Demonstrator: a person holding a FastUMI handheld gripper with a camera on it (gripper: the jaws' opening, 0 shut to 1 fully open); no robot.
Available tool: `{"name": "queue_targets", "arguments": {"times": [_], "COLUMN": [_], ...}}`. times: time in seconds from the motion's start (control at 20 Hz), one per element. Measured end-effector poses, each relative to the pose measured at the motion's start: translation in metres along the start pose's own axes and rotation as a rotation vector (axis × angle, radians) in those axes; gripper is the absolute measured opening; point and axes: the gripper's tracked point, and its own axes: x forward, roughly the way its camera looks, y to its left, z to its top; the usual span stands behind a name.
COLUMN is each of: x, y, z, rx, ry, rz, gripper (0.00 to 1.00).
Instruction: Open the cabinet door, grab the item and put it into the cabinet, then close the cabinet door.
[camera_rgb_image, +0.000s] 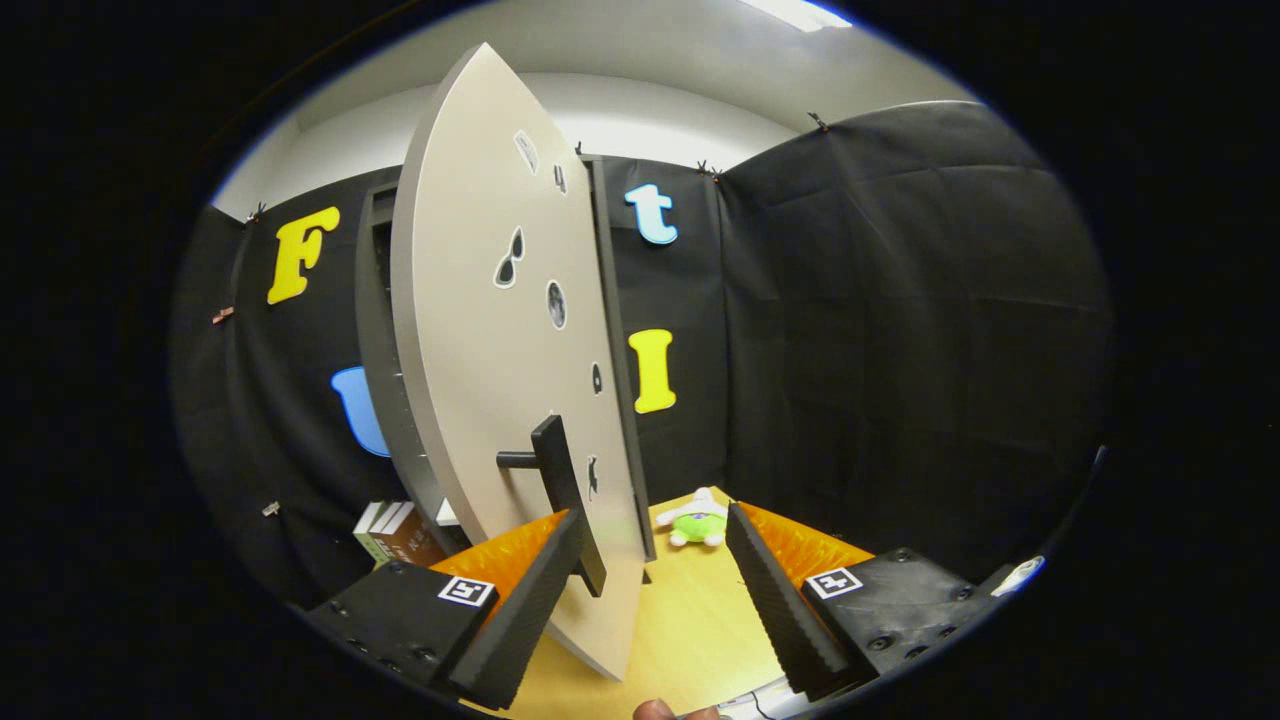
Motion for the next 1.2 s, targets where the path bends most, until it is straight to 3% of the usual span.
{"name": "queue_targets", "arguments": {"times": [0.35, 0.55, 1.2], "x": [0.021, 0.021, 0.036], "y": [0.114, 0.147, 0.147], "z": [-0.027, -0.038, -0.042], "rx": [-0.061, -0.088, -0.081], "ry": [0.048, 0.057, 0.063], "rz": [0.202, 0.259, 0.24], "gripper": [0.98, 0.99, 0.98]}}
